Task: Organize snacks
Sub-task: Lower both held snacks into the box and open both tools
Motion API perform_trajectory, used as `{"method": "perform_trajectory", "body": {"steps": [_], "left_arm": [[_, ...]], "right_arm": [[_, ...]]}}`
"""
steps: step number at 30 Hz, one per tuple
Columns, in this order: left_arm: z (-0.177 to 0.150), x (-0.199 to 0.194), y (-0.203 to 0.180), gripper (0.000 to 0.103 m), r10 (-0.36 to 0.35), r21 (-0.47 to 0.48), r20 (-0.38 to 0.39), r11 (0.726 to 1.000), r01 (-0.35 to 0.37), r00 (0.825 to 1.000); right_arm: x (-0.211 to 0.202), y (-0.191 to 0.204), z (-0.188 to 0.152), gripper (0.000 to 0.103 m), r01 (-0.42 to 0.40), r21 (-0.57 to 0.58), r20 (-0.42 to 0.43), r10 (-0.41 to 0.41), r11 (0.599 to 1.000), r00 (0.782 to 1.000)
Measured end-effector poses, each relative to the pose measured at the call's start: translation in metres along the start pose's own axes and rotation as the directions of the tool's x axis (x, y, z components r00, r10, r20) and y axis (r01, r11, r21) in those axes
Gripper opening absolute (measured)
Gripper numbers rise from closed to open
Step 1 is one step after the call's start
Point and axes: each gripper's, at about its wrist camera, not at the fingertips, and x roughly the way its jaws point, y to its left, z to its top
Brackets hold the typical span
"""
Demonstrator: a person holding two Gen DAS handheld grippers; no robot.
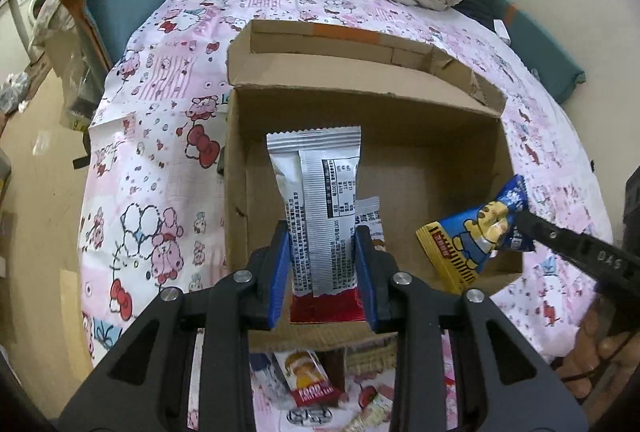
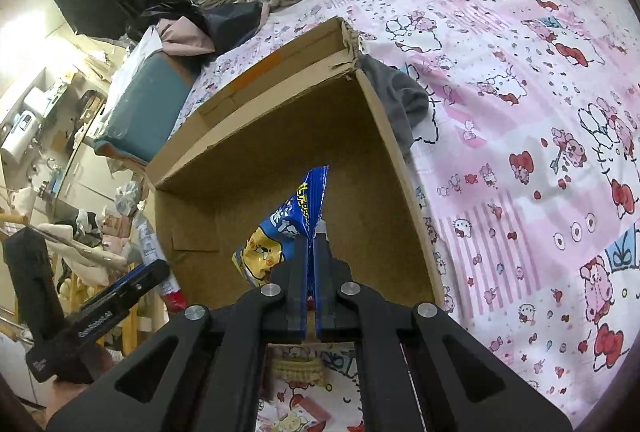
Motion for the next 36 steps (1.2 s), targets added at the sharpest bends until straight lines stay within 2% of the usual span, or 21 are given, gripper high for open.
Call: {"method": "perform_trajectory", "body": {"steps": [6, 10, 20, 25, 27, 29, 31, 33, 34, 36], "left_arm": [[-0.001, 0.014, -0.005, 0.027, -0.003, 0.032, 0.014, 0.999, 0.003, 1.000], [-0.001, 0.017, -0.004, 0.027, 0.008, 0.031, 0.019, 0.999, -0.009, 1.000], [-0.003, 0.021, -0.001, 0.028, -0.008, 0.002, -0.010, 1.000, 0.008, 1.000], [-0.004, 0.021, -0.002, 0.031, 0.010, 0.005, -0.009, 1.000, -0.010, 1.000], [-0.003, 0.020, -0.003, 0.038, 0.006, 0.003, -0.011, 1.000, -0.006, 1.000], [-0.003, 0.018, -0.004, 0.056, 0.015, 0.002, -0.004, 1.000, -0.015, 1.000], [-0.004, 0.015, -0.004, 0.068, 0.025, 0.000, 0.006, 1.000, -0.025, 1.000], [-0.004, 0.012, -0.004, 0.072, 0.026, -0.004, 0.015, 1.000, -0.026, 1.000], [-0.004, 0.011, -0.003, 0.073, 0.025, -0.005, 0.019, 1.000, -0.024, 1.000], [-0.004, 0.010, -0.003, 0.073, 0.028, -0.003, 0.020, 1.000, -0.028, 0.999]], "right_arm": [[0.008, 0.004, -0.003, 0.002, 0.012, -0.021, -0.015, -0.012, 1.000, 1.000], [0.014, 0.011, -0.003, 0.002, 0.063, -0.068, -0.011, -0.063, 0.996, 0.998], [0.032, 0.018, -0.008, 0.003, 0.052, -0.089, -0.068, -0.058, 0.995, 0.996], [0.033, 0.024, -0.009, 0.003, 0.048, -0.111, -0.071, -0.056, 0.993, 0.996], [0.033, 0.025, -0.009, 0.005, 0.045, -0.120, -0.072, -0.054, 0.992, 0.996], [0.035, 0.026, -0.009, 0.007, 0.041, -0.121, -0.079, -0.050, 0.992, 0.996], [0.036, 0.026, -0.009, 0.008, 0.048, -0.121, -0.082, -0.058, 0.992, 0.995], [0.037, 0.026, -0.008, 0.011, 0.044, -0.119, -0.087, -0.054, 0.992, 0.995], [0.037, 0.026, -0.007, 0.015, 0.049, -0.116, -0.089, -0.059, 0.992, 0.994], [0.036, 0.025, -0.006, 0.038, 0.052, -0.113, -0.084, -0.061, 0.992, 0.995]]}}
